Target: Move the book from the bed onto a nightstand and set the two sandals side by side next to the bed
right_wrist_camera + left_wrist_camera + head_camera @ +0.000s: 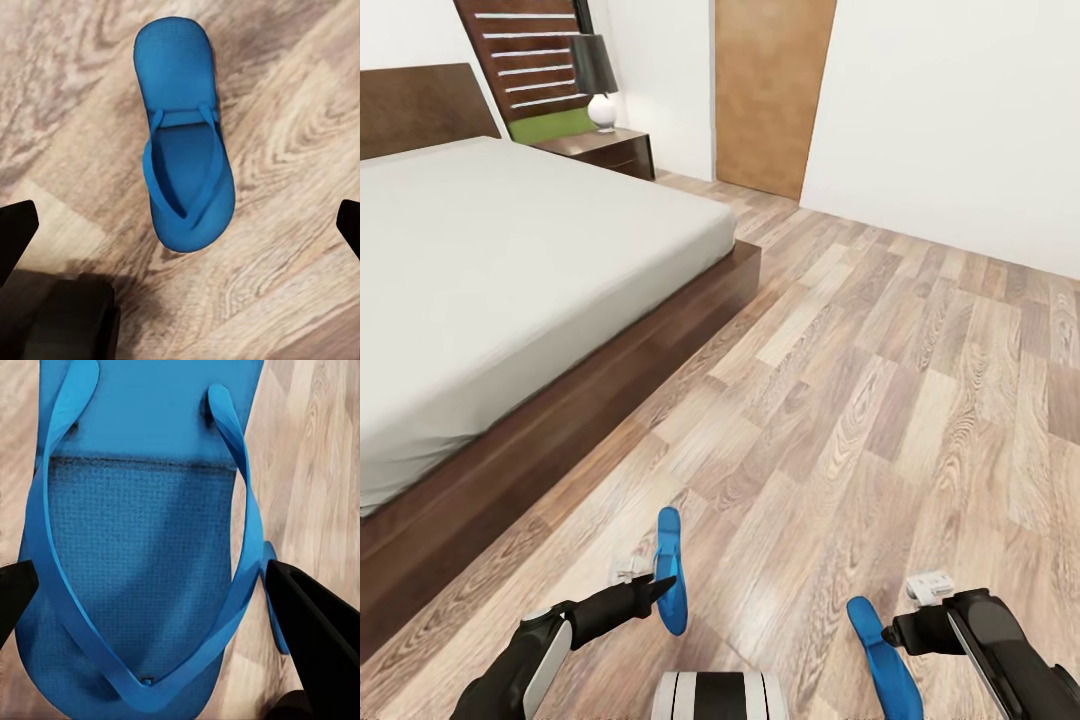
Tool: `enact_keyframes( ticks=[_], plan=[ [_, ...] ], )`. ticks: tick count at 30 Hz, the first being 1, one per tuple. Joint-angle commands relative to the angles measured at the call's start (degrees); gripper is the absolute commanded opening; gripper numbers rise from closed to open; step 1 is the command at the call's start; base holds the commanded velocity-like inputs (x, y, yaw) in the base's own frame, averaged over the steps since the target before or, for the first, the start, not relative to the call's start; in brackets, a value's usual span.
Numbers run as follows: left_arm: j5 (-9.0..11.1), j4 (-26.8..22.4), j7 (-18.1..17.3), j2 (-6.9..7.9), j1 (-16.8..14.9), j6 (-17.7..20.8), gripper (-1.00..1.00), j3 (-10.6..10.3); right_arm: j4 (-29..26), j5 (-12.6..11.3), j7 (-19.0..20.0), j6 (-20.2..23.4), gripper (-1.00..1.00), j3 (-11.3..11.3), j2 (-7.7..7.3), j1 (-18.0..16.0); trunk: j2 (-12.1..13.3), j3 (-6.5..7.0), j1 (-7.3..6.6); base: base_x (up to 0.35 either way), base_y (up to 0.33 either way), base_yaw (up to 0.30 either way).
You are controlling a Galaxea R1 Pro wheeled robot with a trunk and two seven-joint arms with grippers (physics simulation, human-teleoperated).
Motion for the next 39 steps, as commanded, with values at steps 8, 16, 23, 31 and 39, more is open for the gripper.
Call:
enact_keyframes(
  ticks=[8, 16, 23, 31, 39],
  plan=[
    [0.5, 0.0, -0.2, 0.02, 0.0, 0.5, -1.0, 0.1, -0.1, 0.6, 0.6, 0.2, 1.0, -0.1, 0.0, 0.0, 0.0, -0.04, -0.01, 0.0, 0.0, 0.223],
    [0.5, 0.0, -0.3, 0.02, 0.0, 0.6, -1.0, 0.1, -0.1, 0.6, 0.6, 0.2, 1.0, -0.1, 0.0, 0.0, 0.0, -0.04, -0.01, 0.0, 0.0, 0.11],
    [0.5, 0.0, -0.3, 0.02, 0.0, 0.6, -1.0, 0.1, -0.1, 0.6, 0.6, 0.2, 1.0, -0.1, 0.0, 0.0, 0.0, -0.04, -0.01, 0.0, 0.0, 0.073],
    [0.5, 0.0, -0.3, 0.02, 0.0, 0.6, -1.0, 0.1, -0.1, 0.6, 0.5, 0.2, 1.0, -0.1, 0.0, 0.0, 0.0, -0.04, -0.01, 0.0, 0.0, 0.066],
    [0.5, 0.0, -0.3, 0.02, 0.0, 0.5, -1.0, 0.1, 0.4, 1.1, 0.1, -0.8, 1.0, -0.1, 0.05, 0.0, 0.0, -0.04, -0.01, 0.0, 0.0, 0.002]
  ],
)
